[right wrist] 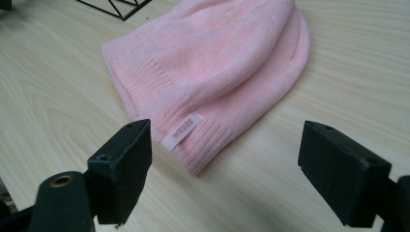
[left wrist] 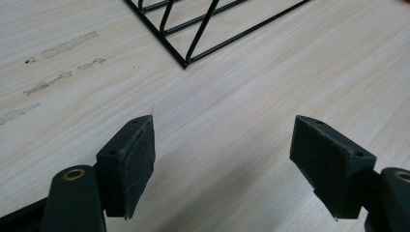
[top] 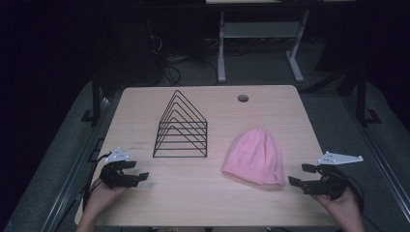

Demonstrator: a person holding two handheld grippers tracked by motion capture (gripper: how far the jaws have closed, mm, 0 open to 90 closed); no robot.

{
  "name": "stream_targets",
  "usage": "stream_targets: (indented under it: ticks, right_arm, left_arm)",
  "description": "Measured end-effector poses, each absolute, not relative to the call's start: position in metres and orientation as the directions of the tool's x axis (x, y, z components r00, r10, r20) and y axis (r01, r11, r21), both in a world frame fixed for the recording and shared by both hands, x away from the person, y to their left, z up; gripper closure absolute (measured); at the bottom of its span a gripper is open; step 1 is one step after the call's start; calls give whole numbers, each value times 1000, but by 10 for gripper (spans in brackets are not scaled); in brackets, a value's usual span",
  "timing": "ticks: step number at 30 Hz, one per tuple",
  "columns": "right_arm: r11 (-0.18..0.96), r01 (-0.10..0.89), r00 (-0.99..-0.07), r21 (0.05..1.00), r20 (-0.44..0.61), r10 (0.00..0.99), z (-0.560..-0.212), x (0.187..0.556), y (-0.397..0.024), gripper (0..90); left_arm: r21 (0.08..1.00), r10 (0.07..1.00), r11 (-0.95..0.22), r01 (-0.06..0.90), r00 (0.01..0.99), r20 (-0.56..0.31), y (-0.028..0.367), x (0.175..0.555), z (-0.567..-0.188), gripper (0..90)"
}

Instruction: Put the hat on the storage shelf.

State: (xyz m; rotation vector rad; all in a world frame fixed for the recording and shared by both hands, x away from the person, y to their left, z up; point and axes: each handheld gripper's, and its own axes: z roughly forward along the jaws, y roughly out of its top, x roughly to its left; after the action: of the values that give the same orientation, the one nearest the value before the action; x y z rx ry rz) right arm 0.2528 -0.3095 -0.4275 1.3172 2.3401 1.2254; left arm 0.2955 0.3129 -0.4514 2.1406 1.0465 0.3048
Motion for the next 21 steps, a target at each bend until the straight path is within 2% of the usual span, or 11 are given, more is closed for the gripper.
stream_targets:
  ticks: [21]
  right_arm:
    - [300, 650, -614, 699, 250, 748, -409, 309, -298, 202]
  left_arm:
    - [702, 764, -391, 595, 636, -113, 311, 293, -450, 239]
